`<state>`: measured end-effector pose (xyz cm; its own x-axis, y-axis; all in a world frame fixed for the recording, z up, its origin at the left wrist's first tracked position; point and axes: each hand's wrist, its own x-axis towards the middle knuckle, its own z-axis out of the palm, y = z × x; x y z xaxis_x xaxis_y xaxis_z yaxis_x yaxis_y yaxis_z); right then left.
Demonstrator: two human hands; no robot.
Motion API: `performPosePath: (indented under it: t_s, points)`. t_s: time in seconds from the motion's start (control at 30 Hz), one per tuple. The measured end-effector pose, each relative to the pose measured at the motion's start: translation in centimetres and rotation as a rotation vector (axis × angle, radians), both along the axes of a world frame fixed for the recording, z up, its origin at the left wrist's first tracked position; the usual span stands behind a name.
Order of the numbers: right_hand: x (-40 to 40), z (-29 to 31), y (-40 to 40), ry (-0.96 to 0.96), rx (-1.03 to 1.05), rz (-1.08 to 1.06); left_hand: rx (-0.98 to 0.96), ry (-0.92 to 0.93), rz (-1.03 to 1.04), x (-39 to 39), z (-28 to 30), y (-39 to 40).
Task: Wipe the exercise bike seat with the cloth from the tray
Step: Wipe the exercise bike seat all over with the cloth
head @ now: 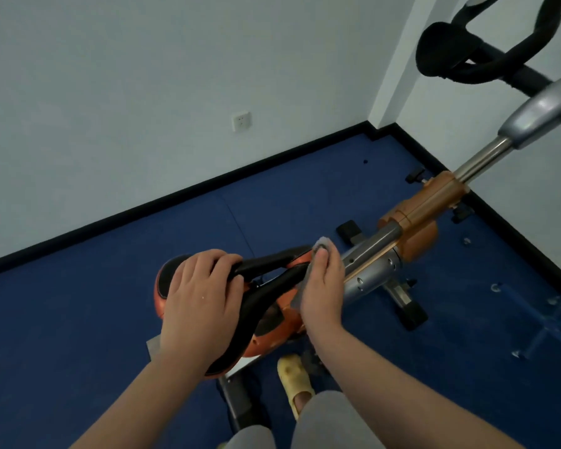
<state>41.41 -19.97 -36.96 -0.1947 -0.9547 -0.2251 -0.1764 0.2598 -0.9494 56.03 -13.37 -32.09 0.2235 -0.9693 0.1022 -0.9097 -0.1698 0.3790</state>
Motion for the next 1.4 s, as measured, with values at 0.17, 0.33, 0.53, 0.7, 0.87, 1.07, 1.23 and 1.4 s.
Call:
performPosePath:
  t_s: [0.17, 0.33, 0.53, 0.7, 0.87, 1.07, 1.23, 1.4]
  points:
    - [-1.8, -0.2, -0.5, 0.235, -0.176, 0.253, -0.022, 0.044, 0.045, -0.2, 0.1, 0.1]
    - [-2.1, 1.3, -3.6, 0.653, -0.45, 0.717, -0.116, 0.15, 0.181, 0.2, -0.2, 0.6]
    - [-2.9, 3.4, -7.3, 0.814, -0.278, 1.023, -0.137, 0.134, 0.371, -0.8, -0.9, 2.9]
    - [3.2, 5.3, -3.1, 0.782, -0.523, 1.343, -0.123, 0.125, 0.45, -1.7, -1.8, 3.9]
    - [3.4, 5.5, -6.9, 0.746, -0.229, 1.48, -0.128, 0.2, 0.549, -2.0, -2.1, 4.3]
    - [8.4, 4.8, -5.8, 0.58, -0.141, 1.472, -0.187, 0.243, 0.594, -2.4, -2.3, 4.3]
    - [8.2, 3.9, -7.9, 0.478, -0.044, 1.553, -0.147, 0.24, 0.578, -2.6, -2.6, 4.9]
    - [11.8, 3.6, -7.7, 0.429, 0.011, 1.554, -0.236, 0.259, 0.598, -3.0, -2.8, 4.8]
